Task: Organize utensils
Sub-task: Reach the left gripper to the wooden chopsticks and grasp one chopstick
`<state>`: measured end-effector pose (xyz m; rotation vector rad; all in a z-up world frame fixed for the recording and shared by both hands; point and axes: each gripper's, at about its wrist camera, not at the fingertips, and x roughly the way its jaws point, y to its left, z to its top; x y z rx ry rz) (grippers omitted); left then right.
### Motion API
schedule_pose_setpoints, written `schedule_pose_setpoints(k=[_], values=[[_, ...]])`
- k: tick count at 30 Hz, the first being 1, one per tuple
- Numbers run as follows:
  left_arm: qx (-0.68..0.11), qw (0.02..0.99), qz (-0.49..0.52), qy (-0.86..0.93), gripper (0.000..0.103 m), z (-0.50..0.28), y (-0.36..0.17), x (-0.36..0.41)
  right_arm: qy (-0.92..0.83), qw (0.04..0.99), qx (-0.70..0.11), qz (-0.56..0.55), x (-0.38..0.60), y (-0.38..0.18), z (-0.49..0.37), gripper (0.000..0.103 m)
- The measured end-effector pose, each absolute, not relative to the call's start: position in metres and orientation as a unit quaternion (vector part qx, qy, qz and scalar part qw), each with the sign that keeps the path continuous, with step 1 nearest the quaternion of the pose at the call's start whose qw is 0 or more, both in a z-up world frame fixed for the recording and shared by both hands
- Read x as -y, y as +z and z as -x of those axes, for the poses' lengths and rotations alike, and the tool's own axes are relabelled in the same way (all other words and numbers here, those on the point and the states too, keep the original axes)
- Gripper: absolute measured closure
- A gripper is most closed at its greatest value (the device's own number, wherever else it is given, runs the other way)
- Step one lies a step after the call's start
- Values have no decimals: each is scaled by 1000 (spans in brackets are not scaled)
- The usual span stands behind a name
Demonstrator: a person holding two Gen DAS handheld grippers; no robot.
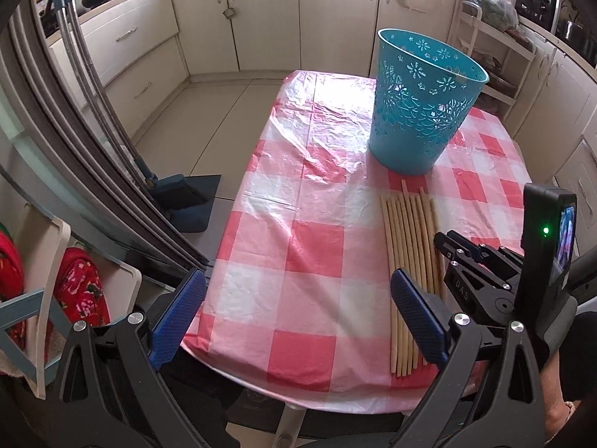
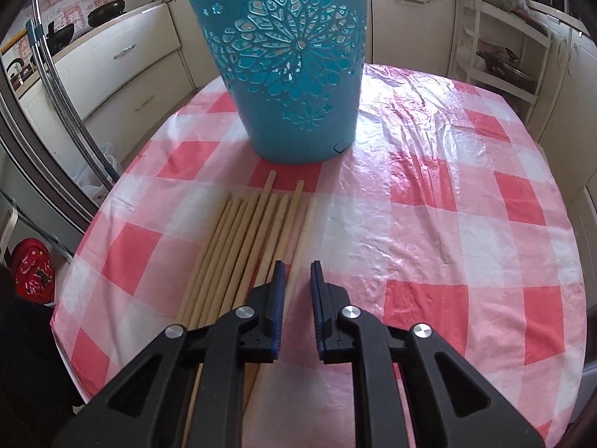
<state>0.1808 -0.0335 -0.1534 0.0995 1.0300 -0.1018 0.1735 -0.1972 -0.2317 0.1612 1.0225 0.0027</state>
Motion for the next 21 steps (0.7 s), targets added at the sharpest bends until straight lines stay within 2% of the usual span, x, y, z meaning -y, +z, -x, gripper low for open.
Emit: schedule_pose_setpoints(k=[10, 17, 21], values=[[-530, 843, -58, -74, 8, -233, -205, 79, 50, 852, -521, -31, 215, -230, -178, 95], [-543, 833, -92, -53, 18, -254, -233, 98, 50, 853, -516, -66, 228, -233, -174, 95], [-541, 833, -101, -50, 19, -257, -238, 104, 57, 852, -515, -76, 231, -233, -174, 95]])
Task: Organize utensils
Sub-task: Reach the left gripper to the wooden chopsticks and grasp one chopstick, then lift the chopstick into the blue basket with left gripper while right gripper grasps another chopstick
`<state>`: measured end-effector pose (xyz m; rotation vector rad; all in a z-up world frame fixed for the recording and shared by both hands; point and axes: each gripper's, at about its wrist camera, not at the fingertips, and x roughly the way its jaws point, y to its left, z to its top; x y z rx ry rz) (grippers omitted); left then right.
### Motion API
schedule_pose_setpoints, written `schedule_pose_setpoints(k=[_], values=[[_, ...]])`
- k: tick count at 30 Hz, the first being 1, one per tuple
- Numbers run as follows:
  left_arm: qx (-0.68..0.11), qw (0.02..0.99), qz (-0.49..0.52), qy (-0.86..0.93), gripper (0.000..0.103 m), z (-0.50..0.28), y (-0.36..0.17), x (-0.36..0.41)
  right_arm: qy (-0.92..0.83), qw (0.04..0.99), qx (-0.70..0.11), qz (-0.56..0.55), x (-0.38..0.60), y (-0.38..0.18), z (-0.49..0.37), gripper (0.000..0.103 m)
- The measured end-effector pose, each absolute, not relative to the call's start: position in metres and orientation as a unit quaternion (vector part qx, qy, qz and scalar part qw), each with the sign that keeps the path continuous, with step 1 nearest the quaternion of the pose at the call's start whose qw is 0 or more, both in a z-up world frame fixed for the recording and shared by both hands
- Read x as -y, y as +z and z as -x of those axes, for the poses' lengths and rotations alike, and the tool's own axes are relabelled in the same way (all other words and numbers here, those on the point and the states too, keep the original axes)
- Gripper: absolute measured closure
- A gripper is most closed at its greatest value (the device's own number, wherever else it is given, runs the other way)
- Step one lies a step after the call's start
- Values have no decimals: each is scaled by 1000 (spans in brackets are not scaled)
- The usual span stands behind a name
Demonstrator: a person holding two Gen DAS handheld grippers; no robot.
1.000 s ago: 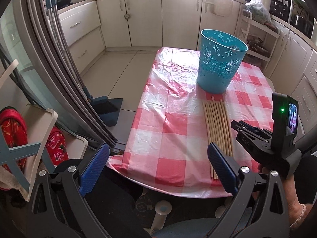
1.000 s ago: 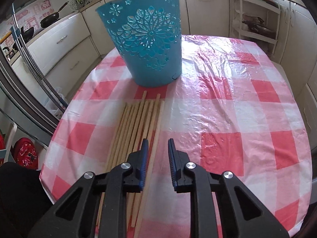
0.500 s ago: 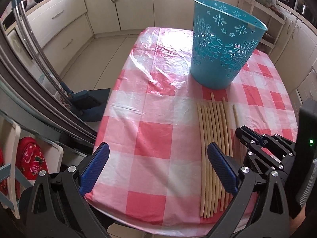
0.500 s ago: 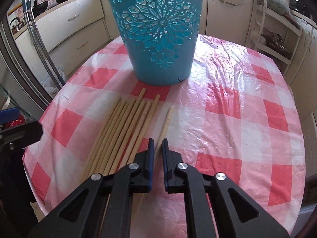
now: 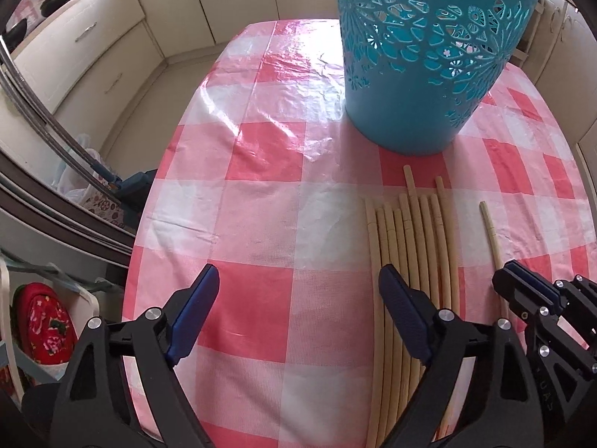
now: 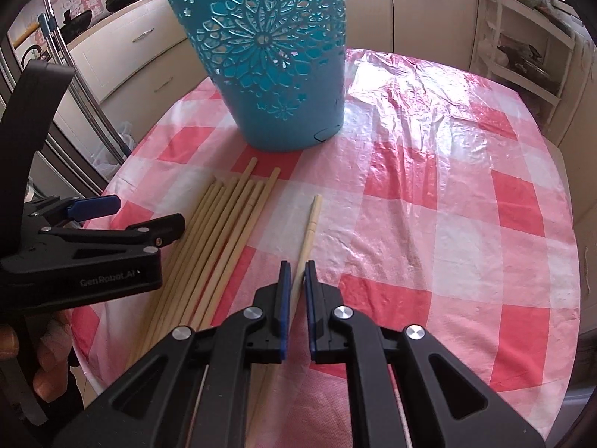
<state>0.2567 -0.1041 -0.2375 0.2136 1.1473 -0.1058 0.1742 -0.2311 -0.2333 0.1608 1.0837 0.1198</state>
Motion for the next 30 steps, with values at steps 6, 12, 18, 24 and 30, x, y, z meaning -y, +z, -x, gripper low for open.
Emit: schedule_pose_setpoints(k=[6, 12, 18, 24, 30], values=[[-542, 832, -108, -50, 27, -259, -239, 109, 61, 851, -514, -85, 235, -234, -174, 95], [-537, 832, -96, -100, 73, -259, -236, 118, 62, 853, -511, -83, 235, -234, -173, 95], [-551, 818, -90, -137, 98, -260, -221, 118, 64, 854, -508, -96, 237, -235, -174, 95], [-476, 865, 11, -158, 98, -261, -111, 68, 66, 846, -511, -134, 246, -236, -174, 95], [-335, 917, 71, -205, 98, -278, 6, 69, 65, 845, -512, -142, 248, -236, -175, 95]])
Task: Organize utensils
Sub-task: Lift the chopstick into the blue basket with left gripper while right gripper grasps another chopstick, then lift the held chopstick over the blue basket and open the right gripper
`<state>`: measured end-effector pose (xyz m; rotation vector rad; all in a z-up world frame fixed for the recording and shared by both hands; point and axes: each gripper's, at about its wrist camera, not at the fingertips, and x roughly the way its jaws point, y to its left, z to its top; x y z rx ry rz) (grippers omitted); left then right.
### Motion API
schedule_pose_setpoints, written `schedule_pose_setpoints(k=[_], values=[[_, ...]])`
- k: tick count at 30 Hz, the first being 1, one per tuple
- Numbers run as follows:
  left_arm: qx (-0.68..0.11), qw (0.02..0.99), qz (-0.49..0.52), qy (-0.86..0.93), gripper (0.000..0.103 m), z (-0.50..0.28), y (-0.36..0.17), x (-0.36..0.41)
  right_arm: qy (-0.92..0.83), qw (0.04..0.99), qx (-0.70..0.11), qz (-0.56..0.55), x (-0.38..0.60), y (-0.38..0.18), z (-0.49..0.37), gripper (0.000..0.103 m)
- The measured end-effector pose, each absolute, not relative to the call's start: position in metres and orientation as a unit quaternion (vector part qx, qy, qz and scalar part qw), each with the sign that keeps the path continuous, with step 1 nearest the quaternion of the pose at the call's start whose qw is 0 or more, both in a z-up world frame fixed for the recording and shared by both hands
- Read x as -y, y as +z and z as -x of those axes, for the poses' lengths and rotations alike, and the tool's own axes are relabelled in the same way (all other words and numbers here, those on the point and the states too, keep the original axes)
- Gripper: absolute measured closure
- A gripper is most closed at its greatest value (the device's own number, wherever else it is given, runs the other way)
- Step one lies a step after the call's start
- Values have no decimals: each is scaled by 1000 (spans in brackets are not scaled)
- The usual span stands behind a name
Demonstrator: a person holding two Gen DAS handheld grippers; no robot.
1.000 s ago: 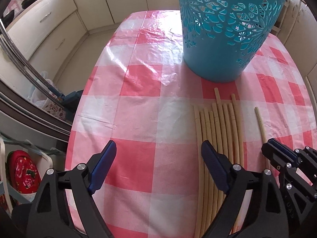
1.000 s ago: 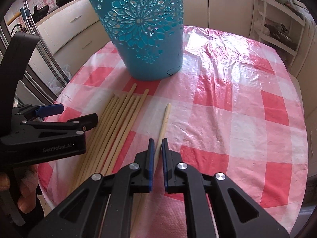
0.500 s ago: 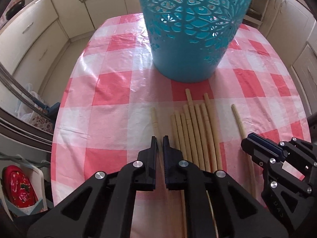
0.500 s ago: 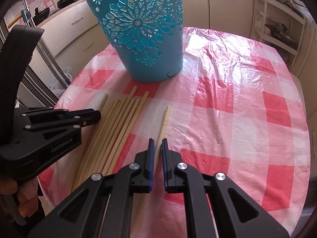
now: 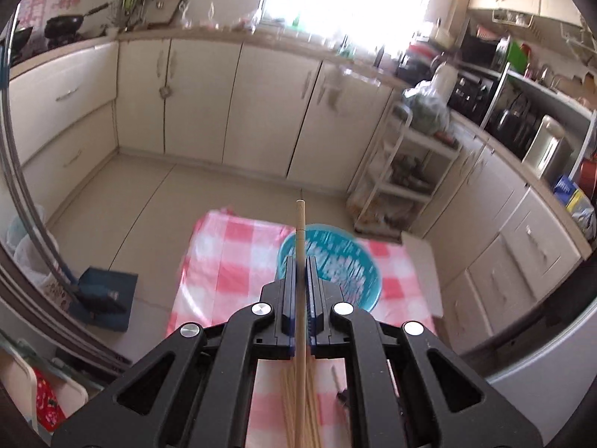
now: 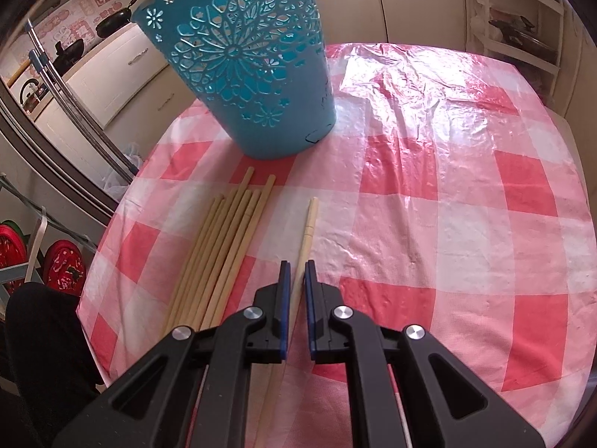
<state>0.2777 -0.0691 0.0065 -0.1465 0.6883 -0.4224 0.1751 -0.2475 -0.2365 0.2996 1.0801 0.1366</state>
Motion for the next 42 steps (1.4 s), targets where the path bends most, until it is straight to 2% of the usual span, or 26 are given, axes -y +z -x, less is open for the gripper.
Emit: schedule_pose_setpoints(k=[4, 9, 14, 21, 22, 24, 25, 26, 30, 32, 36, 37, 42], values=[[-252, 941, 88, -207, 98, -304, 34, 105, 66, 845, -511, -145, 249, -237, -176, 95], [-197, 961, 104, -162, 98, -346, 23, 142, 69, 845, -510, -144, 248, -238, -177, 95], [-227, 961, 92, -129, 98, -377, -35, 161, 75, 842, -512, -152, 251, -239, -180, 95], [-271, 955, 33, -114, 96, -372, -83, 160, 78, 842, -512, -150, 251, -238, -182, 95], [-278, 954, 25, -113, 91, -368, -88, 159, 78, 842, -512, -149, 250, -238, -181, 95], [-286, 952, 17, -112, 73, -357, -89, 147, 80, 843, -512, -146, 249, -238, -181, 95], [-284, 952, 13, -109, 58, -349, -88, 141, 80, 843, -512, -142, 249, -238, -181, 95], [-282, 954, 11, -104, 49, -341, -87, 134, 81, 844, -512, -141, 248, -238, -180, 94], [-275, 956, 0, -100, 34, -306, -75, 100, 83, 846, -509, -136, 246, -238, -178, 93], [-265, 960, -4, -95, 21, -291, -71, 83, 78, 850, -509, -115, 240, -237, -178, 93], [-249, 966, -15, -74, 16, -273, -84, 51, 59, 858, -507, -61, 224, -235, -176, 93], [-252, 966, -12, -65, 16, -274, -91, 45, 53, 860, -505, -46, 220, -235, -176, 96], [-320, 945, 34, -52, 16, -302, -111, 19, 29, 867, -498, -8, 207, -235, -173, 97]])
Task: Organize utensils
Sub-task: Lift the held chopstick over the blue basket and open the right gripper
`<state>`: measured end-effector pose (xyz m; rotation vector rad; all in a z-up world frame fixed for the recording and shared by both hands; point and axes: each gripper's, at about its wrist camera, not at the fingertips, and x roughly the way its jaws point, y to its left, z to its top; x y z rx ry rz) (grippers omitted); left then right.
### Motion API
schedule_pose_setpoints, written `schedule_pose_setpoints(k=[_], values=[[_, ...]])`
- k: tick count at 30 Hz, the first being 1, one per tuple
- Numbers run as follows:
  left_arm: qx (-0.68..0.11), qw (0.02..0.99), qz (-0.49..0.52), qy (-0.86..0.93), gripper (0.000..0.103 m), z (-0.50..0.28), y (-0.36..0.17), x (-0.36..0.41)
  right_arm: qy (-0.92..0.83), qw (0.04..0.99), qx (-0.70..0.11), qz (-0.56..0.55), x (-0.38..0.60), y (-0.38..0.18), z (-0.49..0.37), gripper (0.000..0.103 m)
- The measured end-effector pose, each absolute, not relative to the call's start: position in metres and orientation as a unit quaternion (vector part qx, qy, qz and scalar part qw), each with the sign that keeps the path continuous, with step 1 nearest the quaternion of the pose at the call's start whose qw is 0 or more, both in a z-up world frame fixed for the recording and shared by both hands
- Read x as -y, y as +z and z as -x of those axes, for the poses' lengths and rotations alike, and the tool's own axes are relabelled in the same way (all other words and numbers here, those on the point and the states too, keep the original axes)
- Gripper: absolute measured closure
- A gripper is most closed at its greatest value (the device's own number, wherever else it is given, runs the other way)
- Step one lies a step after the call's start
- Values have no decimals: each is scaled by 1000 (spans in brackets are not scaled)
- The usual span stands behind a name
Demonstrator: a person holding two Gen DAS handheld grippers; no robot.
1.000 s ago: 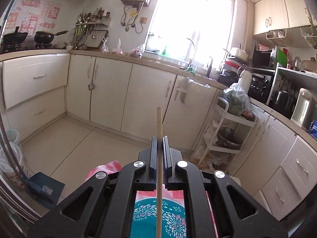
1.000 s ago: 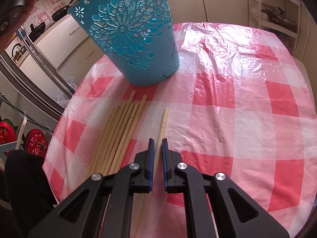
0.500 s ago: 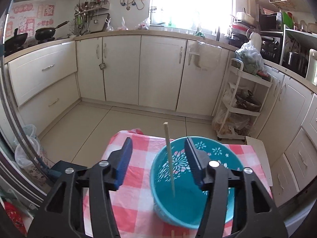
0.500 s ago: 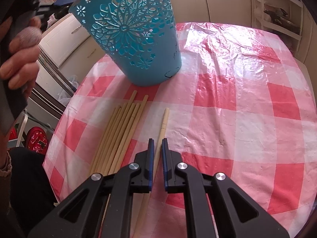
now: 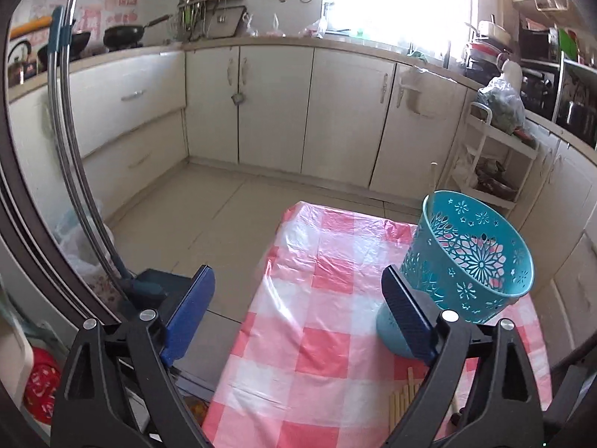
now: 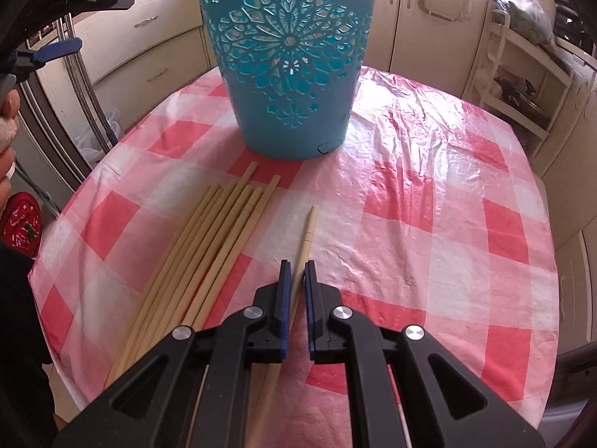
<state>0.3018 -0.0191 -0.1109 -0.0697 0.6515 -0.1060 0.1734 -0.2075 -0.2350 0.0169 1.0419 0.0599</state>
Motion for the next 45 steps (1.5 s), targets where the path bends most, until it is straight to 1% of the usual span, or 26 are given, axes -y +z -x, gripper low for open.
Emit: schedule_pose_setpoints(k=[3, 6, 13, 17, 21, 24, 28, 32, 35, 37, 39, 43, 45], values=[[-332, 941, 45, -42, 16, -306, -113, 9, 34, 863, -500, -58, 220, -230, -168, 97], [-343, 937, 56, -46, 16, -308, -117, 7, 53, 866, -484, -116, 235, -210, -153, 97], [-357, 930, 71, -47, 16, -311, -120, 5, 114, 892, -384, -209, 255, -117, -153, 97], [-360, 929, 75, -46, 16, -309, -121, 4, 134, 917, -311, -210, 253, -60, -180, 97], [-359, 929, 72, -48, 16, -308, -121, 5, 117, 943, -248, -191, 245, -27, -225, 97], [-362, 928, 70, -49, 15, -309, -121, 7, 80, 955, -214, -188, 243, -29, -266, 97], [-366, 926, 73, -52, 15, -311, -120, 9, 11, 964, -194, -181, 247, -55, -308, 97], [-368, 926, 71, -53, 15, -313, -121, 11, -16, 961, -220, -166, 252, -80, -319, 96], [-371, 924, 71, -54, 14, -315, -123, 12, -8, 959, -240, -150, 250, -89, -308, 95], [-374, 923, 69, -53, 14, -315, -124, 13, 4, 958, -250, -138, 246, -89, -294, 87], [-375, 924, 64, -49, 14, -315, -125, 14, 14, 959, -252, -131, 242, -85, -276, 83], [-377, 924, 52, -37, 14, -315, -129, 15, 27, 961, -249, -119, 235, -75, -227, 77], [-377, 924, 46, -31, 14, -314, -131, 15, 27, 958, -262, -110, 231, -78, -203, 77]])
